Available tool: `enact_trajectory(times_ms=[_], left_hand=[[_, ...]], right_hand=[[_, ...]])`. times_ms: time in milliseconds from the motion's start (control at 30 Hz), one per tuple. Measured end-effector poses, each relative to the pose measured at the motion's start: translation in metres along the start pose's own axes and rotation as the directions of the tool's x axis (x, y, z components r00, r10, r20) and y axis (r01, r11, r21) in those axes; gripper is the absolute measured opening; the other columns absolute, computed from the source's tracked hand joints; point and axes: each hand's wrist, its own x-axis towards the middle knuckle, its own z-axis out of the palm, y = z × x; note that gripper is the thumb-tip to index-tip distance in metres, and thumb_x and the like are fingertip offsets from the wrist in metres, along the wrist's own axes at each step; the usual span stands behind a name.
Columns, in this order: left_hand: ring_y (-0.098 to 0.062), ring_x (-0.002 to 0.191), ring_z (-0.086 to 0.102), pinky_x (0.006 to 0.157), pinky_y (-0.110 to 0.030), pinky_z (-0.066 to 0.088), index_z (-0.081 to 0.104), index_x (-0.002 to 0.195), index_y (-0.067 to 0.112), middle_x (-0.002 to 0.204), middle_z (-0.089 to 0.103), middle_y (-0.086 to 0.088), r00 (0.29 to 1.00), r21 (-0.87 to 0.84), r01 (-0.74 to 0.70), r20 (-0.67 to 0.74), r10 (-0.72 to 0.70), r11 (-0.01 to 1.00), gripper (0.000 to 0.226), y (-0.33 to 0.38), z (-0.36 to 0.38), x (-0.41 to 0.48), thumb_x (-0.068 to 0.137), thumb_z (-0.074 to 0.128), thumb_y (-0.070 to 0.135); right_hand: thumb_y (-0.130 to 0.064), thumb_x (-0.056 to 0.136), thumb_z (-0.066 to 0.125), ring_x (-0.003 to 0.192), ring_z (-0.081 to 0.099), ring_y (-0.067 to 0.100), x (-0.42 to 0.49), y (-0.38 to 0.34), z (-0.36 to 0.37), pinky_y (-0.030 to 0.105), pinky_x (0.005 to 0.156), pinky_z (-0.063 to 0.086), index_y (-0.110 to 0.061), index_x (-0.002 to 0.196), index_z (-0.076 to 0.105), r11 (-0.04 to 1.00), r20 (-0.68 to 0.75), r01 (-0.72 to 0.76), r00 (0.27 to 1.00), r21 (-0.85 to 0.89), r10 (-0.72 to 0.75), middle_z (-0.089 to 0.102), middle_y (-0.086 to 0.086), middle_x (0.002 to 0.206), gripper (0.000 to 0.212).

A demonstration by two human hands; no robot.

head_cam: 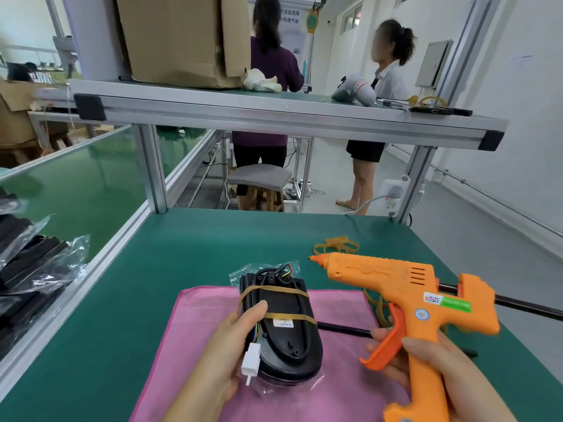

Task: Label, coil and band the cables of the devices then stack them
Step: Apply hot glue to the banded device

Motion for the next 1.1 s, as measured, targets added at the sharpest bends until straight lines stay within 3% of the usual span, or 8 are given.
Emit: enact_trajectory(times_ms=[133,233,367,533,633,767,867,1100], left_hand=[[-0.031,0.094,0.072,0.066,-0.033,0.061,0.072,0.108,0.004,0.105,0.073,-0.018,1.000,-0.033,0.012,0.014,-0.011,0.999,0.033,-0.005,-0.002,-0.005,0.086,0.062,0.027],[-0.031,0.092,0.073,0.064,-0.032,0.059,0.070,0.109,0.003,0.102,0.074,-0.018,1.000,0.005,0.004,-0.004,-0.004,1.000,0.031,-0.010,-0.003,-0.007,0.090,0.061,0.026],[-0.030,0.082,0.074,0.060,-0.032,0.058,0.068,0.105,0.009,0.094,0.075,-0.016,0.998,0.064,-0.020,-0.054,0.023,0.998,0.021,-0.014,-0.001,-0.008,0.089,0.063,0.023],[-0.032,0.089,0.073,0.077,-0.041,0.058,0.065,0.111,0.013,0.098,0.075,-0.015,0.998,0.088,-0.017,-0.064,0.022,0.996,0.023,-0.021,0.000,-0.004,0.090,0.064,0.022],[-0.031,0.089,0.073,0.073,-0.038,0.058,0.065,0.111,0.014,0.098,0.075,-0.014,0.998,0.083,-0.017,-0.053,0.021,0.996,0.022,-0.022,-0.001,-0.003,0.090,0.064,0.021],[-0.032,0.090,0.073,0.079,-0.041,0.058,0.065,0.112,0.011,0.099,0.075,-0.016,0.999,0.097,-0.024,-0.038,0.028,0.995,0.023,-0.024,-0.002,-0.002,0.090,0.063,0.019],[-0.032,0.093,0.072,0.081,-0.041,0.057,0.064,0.115,0.010,0.101,0.074,-0.016,0.999,0.113,-0.029,-0.029,0.033,0.993,0.026,-0.025,-0.004,-0.001,0.091,0.062,0.020],[-0.032,0.093,0.072,0.077,-0.038,0.057,0.063,0.117,0.010,0.102,0.074,-0.015,0.999,0.105,-0.034,-0.023,0.037,0.994,0.027,-0.025,-0.004,0.000,0.091,0.062,0.018]], right_hand=[[0.002,0.062,0.059,0.081,0.069,0.047,-0.010,0.006,0.004,0.046,0.057,0.059,-0.001,0.110,0.060,0.998,-0.057,0.029,0.998,-0.047,-0.032,0.069,0.032,0.094,0.048],[0.000,0.061,0.062,0.082,0.069,0.048,-0.019,0.012,0.005,0.051,0.072,0.055,-0.003,0.113,0.059,0.998,-0.051,-0.001,0.999,-0.059,-0.002,0.069,0.031,0.093,0.052],[-0.002,0.060,0.064,0.080,0.069,0.047,-0.026,0.020,0.010,0.051,0.074,0.054,-0.001,0.114,0.058,0.996,-0.086,-0.008,0.996,-0.087,0.000,0.069,0.031,0.091,0.054],[-0.003,0.060,0.066,0.081,0.069,0.047,-0.027,0.023,0.013,0.053,0.076,0.054,0.000,0.111,0.058,0.995,-0.119,-0.019,0.993,-0.093,0.007,0.069,0.031,0.090,0.052],[-0.005,0.059,0.068,0.079,0.070,0.044,-0.026,0.024,0.015,0.048,0.068,0.056,-0.003,0.109,0.059,0.994,-0.118,-0.010,0.993,-0.108,-0.003,0.070,0.030,0.089,0.051],[-0.010,0.054,0.072,0.078,0.071,0.040,-0.025,0.027,0.022,0.052,0.081,0.053,-0.006,0.107,0.060,0.986,-0.133,0.014,0.990,-0.168,-0.037,0.072,0.026,0.086,0.055],[-0.012,0.052,0.073,0.078,0.071,0.040,-0.024,0.028,0.026,0.053,0.082,0.053,-0.006,0.107,0.060,0.980,-0.140,0.022,0.989,-0.197,-0.050,0.072,0.025,0.085,0.056],[0.000,0.071,0.069,0.075,0.068,0.046,-0.023,0.030,0.026,0.056,0.081,0.053,-0.003,0.108,0.059,0.967,-0.155,0.001,0.987,-0.255,-0.042,0.070,0.029,0.080,0.038]])
